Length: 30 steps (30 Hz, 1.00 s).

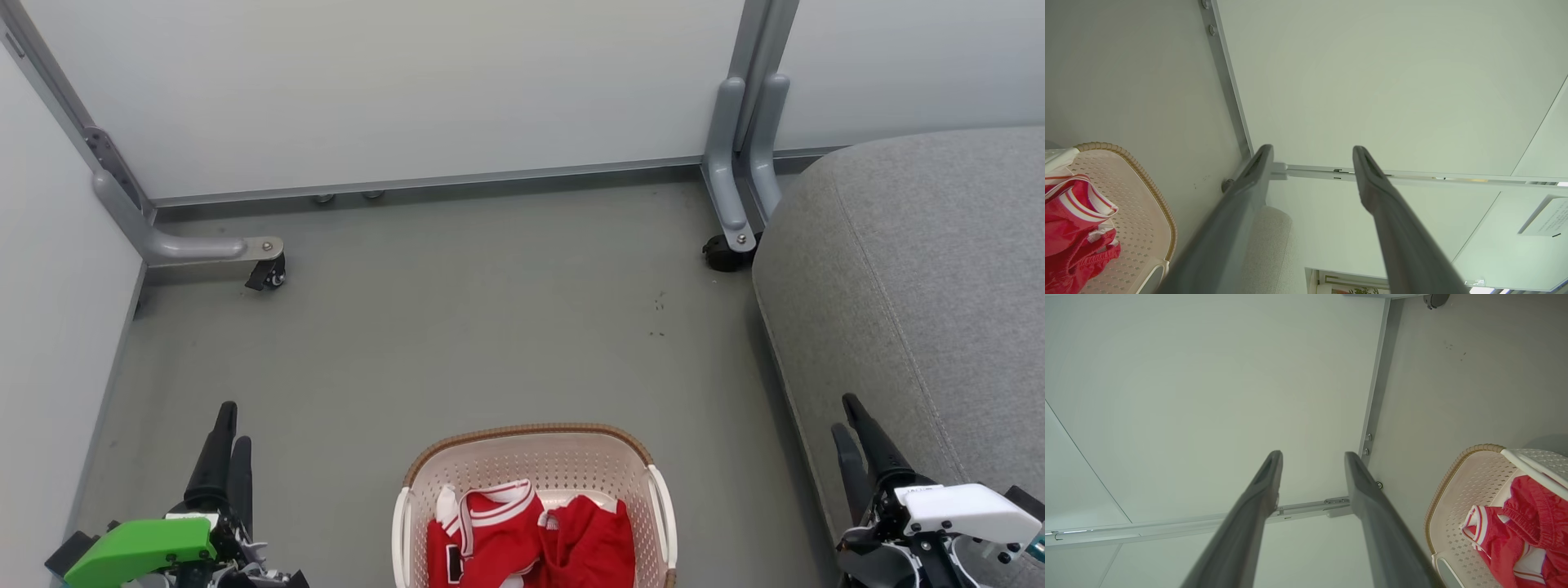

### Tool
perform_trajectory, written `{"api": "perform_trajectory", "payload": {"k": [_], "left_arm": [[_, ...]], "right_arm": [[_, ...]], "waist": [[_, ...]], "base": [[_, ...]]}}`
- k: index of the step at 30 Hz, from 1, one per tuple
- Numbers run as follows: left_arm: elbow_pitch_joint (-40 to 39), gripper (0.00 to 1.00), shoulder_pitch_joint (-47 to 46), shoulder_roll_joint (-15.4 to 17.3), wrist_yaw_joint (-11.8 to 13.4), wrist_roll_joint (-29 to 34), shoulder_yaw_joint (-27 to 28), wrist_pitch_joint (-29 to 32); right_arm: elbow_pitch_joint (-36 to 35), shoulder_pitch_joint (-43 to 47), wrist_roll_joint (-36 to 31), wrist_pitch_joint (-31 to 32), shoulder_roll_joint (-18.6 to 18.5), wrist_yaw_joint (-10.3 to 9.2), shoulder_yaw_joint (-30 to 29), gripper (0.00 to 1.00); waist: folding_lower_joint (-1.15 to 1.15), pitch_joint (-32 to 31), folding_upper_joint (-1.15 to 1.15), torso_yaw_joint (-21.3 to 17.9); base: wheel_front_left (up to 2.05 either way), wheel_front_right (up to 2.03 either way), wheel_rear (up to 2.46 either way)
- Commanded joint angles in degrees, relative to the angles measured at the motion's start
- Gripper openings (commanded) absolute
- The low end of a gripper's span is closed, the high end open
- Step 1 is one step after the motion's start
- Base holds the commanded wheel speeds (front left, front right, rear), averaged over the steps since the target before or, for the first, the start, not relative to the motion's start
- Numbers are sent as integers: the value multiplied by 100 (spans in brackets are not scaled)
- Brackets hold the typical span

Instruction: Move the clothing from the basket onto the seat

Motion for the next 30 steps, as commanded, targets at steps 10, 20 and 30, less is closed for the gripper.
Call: {"api": "perform_trajectory", "payload": {"k": [10,20,30], "left_arm": [[-304,100,-37,54,-17,146,-234,-322],[-598,100,-24,116,-21,1440,-386,-597],[-1036,100,30,70,-26,2979,-444,-840]], "right_arm": [[-251,-31,-125,-338,-62,4,284,100],[-473,-18,-1680,-598,-62,4,241,100],[-832,47,-3395,-842,-69,4,418,100]], "waist": [[0,-9,0,-2],[0,-2,0,-5],[0,0,0,-4]], "base": [[0,0,0],[0,0,0],[0,0,0]]}}
